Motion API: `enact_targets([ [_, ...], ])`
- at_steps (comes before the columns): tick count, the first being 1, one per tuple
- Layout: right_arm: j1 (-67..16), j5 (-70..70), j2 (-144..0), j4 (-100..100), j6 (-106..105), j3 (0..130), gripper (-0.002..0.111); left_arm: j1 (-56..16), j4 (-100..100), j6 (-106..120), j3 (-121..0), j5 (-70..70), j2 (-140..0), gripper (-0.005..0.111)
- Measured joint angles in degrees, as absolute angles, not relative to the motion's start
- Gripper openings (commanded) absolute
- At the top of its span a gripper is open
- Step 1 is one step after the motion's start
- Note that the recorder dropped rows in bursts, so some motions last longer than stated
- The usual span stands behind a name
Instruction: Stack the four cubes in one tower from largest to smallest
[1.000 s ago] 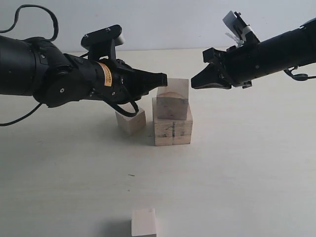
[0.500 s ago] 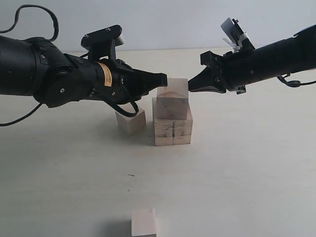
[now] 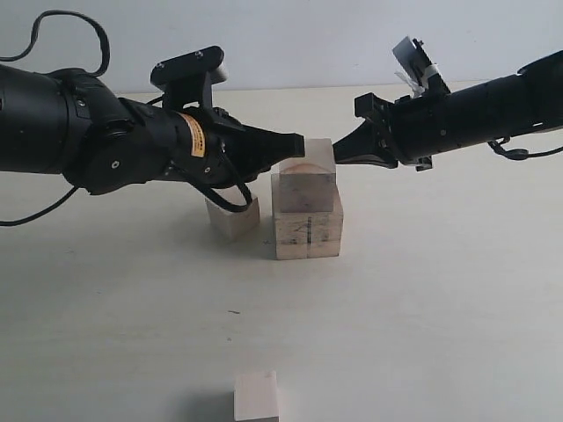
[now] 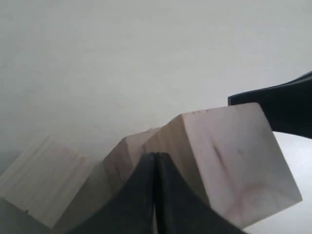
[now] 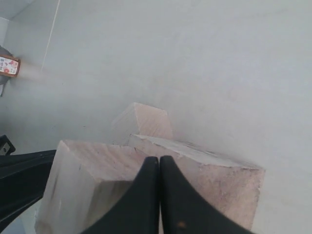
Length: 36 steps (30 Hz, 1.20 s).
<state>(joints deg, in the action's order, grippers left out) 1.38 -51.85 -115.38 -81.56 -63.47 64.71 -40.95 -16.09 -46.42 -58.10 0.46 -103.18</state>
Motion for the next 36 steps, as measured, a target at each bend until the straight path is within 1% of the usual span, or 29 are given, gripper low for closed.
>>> enact_targets([
  [10, 1.38, -51.96, -115.48, -82.1, -64.09, 64.71, 0.0, -40.95, -16.09, -46.42, -58.1, 0.46, -103.18, 0.0],
  [14, 1.49, -50.44, -115.35, -82.31, -64.68, 64.71, 0.0, -40.95, -16.09, -43.24, -58.1, 0.46, -102.94, 0.0],
  [19, 5.17, -47.23, -110.35, -80.7, -63.78, 64.71, 0.0, -38.56, -16.09, -37.77, -58.1, 2.07, -96.91, 0.0],
  [21, 6.11, -44.83, -108.12, -76.15, -61.82, 64.71, 0.0, -37.12, -16.09, -37.52, -58.1, 4.2, -94.62, 0.0],
  [24, 6.22, -38.44, -105.02, -61.59, -51.63, 64.36, 0.0, -34.55, -16.2, -37.29, -58.1, 9.57, -92.13, 0.0],
  [27, 6.22, -31.5, -100.6, -47.82, -40.77, 60.83, 0.0, -32.81, -17.5, -36.31, -56.64, 15.09, -91.41, 0.0],
  [30, 6.37, -25.88, -94.26, -36.25, -32.2, 56.25, 0.0, -32.7, -18.76, -32.4, -54.12, 17.83, -91.41, 0.0],
  [33, 6.41, -23.89, -86.73, -26.01, -24.43, 53.15, 0.0, -32.7, -18.88, -28.27, -52.24, 18.92, -91.41, 0.0],
  [36, 6.41, -25.14, -80.37, -16.37, -17.55, 50.98, 0.0, -32.7, -19.13, -25.63, -51.86, 18.99, -91.41, 0.0],
])
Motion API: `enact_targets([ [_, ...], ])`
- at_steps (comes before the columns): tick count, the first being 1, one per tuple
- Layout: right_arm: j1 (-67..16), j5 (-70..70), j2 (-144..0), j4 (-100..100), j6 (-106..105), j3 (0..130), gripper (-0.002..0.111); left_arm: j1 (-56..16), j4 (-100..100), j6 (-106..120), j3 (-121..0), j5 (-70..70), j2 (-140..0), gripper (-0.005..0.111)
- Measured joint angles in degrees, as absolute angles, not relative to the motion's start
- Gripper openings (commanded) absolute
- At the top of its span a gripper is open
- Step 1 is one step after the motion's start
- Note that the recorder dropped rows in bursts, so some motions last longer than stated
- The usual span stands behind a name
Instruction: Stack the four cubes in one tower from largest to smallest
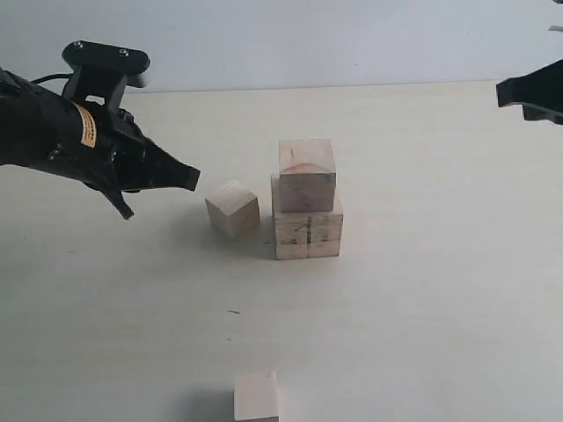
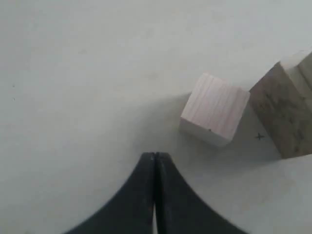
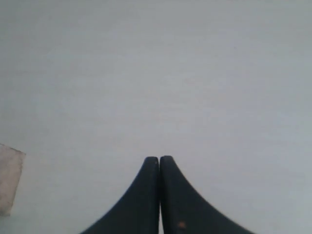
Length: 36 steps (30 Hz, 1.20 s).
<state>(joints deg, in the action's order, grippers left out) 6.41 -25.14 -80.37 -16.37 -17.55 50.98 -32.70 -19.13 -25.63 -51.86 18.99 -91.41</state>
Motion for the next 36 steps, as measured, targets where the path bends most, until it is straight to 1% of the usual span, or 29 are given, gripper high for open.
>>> enact_targets([
  [2, 6.41, -28.06, -78.44, -12.13, -13.66, 49.56, 0.0, -32.7, -20.04, -24.56, -51.83, 17.13, -91.41, 0.001],
  [4, 6.41, -32.34, -78.24, -10.82, -11.9, 48.37, 0.0, -32.7, -21.23, -24.17, -51.83, 13.39, -91.41, 0.009],
  [5, 6.41, -34.59, -78.48, -10.82, -11.74, 47.79, 0.0, -32.7, -21.79, -24.01, -51.83, 11.47, -91.41, 0.015],
  [7, 5.66, -39.0, -78.6, -12.16, -13.64, 46.16, 0.0, -32.7, -22.94, -23.32, -51.83, 8.47, -91.41, 0.037],
  [8, 4.9, -40.3, -78.6, -13.51, -15.45, 45.47, 0.0, -32.7, -23.31, -23.09, -51.83, 7.54, -91.51, 0.07],
  [9, 1.84, -42.57, -78.49, -17.26, -20.21, 44.94, 0.0, -32.7, -23.68, -22.94, -51.83, 6.35, -91.96, 0.086],
  [10, 0.26, -43.64, -78.45, -18.75, -22.2, 44.94, 0.0, -32.7, -23.68, -22.94, -51.83, 6.23, -92.21, 0.105],
  [11, -3.8, -46.19, -78.36, -21.67, -26.29, 44.94, 0.0, -32.7, -23.68, -22.94, -51.83, 6.23, -92.77, 0.105],
  [12, -5.74, -47.26, -78.36, -22.25, -27.4, 44.94, 0.0, -32.7, -23.68, -22.94, -51.83, 6.23, -92.9, 0.105],
  [16, -10.96, -50.32, -78.36, -23.67, -29.6, 44.94, 0.0, -32.7, -23.54, -22.82, -51.83, 5.72, -93.48, 0.105],
  [19, -11.25, -50.64, -78.36, -24.05, -29.75, 44.94, 0.0, -32.7, -24.83, -19.7, -51.83, 3.95, -95.76, 0.105],
  [22, -11.25, -51.57, -78.36, -24.43, -29.75, 44.94, 0.0, -32.7, -28.49, -6.41, -51.83, 3.95, -100.5, 0.105],
  [24, -11.25, -53.41, -78.36, -24.43, -29.75, 44.94, 0.0, -32.3, -28.17, -3.53, -51.72, 3.88, -102.05, 0.105],
  [29, -11.25, -54.43, -78.36, -24.43, -29.75, 44.94, 0.0, -32.22, -25.71, -4.08, -51.72, 1.31, -102.38, 0.105],
  [36, -11.25, -53.42, -78.36, -24.49, -29.75, 44.94, 0.0, -32.33, -16.4, -14.17, -51.72, 12.95, -99.36, 0.105],
])
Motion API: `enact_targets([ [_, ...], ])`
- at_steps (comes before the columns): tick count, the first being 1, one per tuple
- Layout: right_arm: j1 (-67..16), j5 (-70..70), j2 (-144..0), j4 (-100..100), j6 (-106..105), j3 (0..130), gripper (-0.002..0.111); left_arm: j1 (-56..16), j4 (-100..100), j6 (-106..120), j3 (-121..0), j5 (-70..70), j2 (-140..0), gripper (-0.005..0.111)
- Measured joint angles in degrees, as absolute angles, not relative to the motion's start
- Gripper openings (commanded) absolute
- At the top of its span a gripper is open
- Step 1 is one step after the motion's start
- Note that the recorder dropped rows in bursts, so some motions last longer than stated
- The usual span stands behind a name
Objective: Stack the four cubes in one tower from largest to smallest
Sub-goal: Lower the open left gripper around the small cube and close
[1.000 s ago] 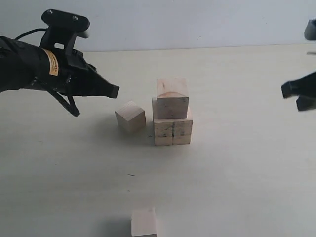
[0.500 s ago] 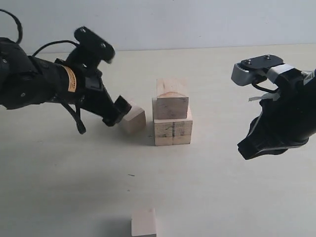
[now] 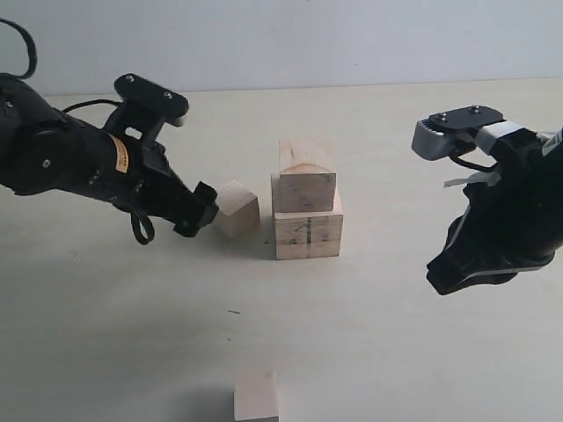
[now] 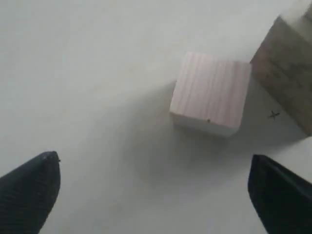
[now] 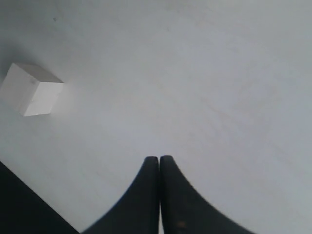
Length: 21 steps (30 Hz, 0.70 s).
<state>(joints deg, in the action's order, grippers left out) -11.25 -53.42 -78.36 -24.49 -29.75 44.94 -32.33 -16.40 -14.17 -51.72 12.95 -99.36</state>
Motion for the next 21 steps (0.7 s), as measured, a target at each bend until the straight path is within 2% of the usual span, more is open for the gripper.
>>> enact_targets([
  [4, -11.25, -52.63, -78.36, -24.84, -29.75, 44.94, 0.0, -31.73, -8.85, -19.25, -51.72, 21.23, -99.09, 0.105],
  [11, -11.25, -51.89, -78.36, -25.06, -29.75, 44.94, 0.0, -30.62, -4.47, -14.47, -51.72, 28.38, -99.09, 0.105],
  [16, -11.25, -50.93, -78.36, -25.94, -29.75, 44.94, 0.0, -31.0, -2.67, -13.28, -51.72, 26.66, -99.09, 0.105],
  [21, -11.25, -50.82, -78.36, -26.68, -29.75, 44.94, 0.0, -31.0, -1.89, -10.45, -51.72, 18.86, -99.09, 0.105],
])
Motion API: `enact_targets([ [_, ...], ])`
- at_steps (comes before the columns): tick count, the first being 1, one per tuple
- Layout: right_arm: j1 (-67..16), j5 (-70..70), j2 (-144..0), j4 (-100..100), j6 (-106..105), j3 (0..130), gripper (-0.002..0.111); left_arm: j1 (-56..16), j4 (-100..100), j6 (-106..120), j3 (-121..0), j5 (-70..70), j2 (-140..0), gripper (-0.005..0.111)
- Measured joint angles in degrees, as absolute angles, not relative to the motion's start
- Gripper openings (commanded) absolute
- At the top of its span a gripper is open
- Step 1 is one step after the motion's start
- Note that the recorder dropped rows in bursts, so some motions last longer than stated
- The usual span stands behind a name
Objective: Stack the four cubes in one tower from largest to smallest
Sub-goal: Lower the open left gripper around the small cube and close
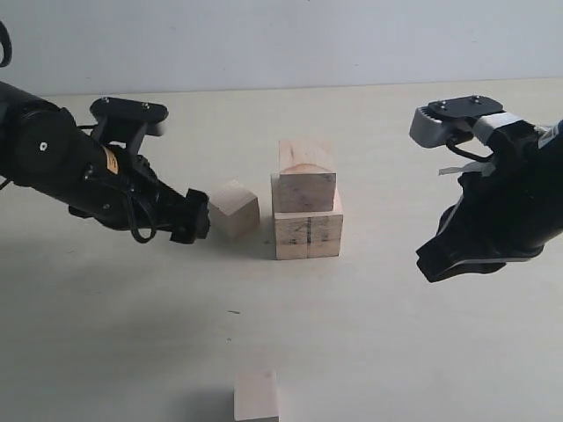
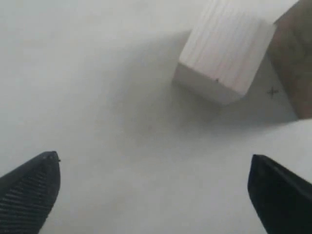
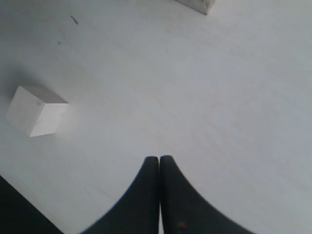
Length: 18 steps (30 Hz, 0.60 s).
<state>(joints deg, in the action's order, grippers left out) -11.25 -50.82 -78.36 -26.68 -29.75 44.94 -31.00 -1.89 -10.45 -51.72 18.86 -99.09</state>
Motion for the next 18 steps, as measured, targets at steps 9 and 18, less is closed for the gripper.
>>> enact_targets([
  [9, -11.25, -50.73, -78.36, -27.01, -29.75, 44.94, 0.0, -31.46, -2.09, 0.0, -51.72, 2.94, -99.09, 0.104],
  [18, -11.25, -49.75, -78.36, -27.25, -29.85, 44.94, 0.0, -35.67, -5.13, 9.93, -51.72, 0.0, -102.61, 0.104],
])
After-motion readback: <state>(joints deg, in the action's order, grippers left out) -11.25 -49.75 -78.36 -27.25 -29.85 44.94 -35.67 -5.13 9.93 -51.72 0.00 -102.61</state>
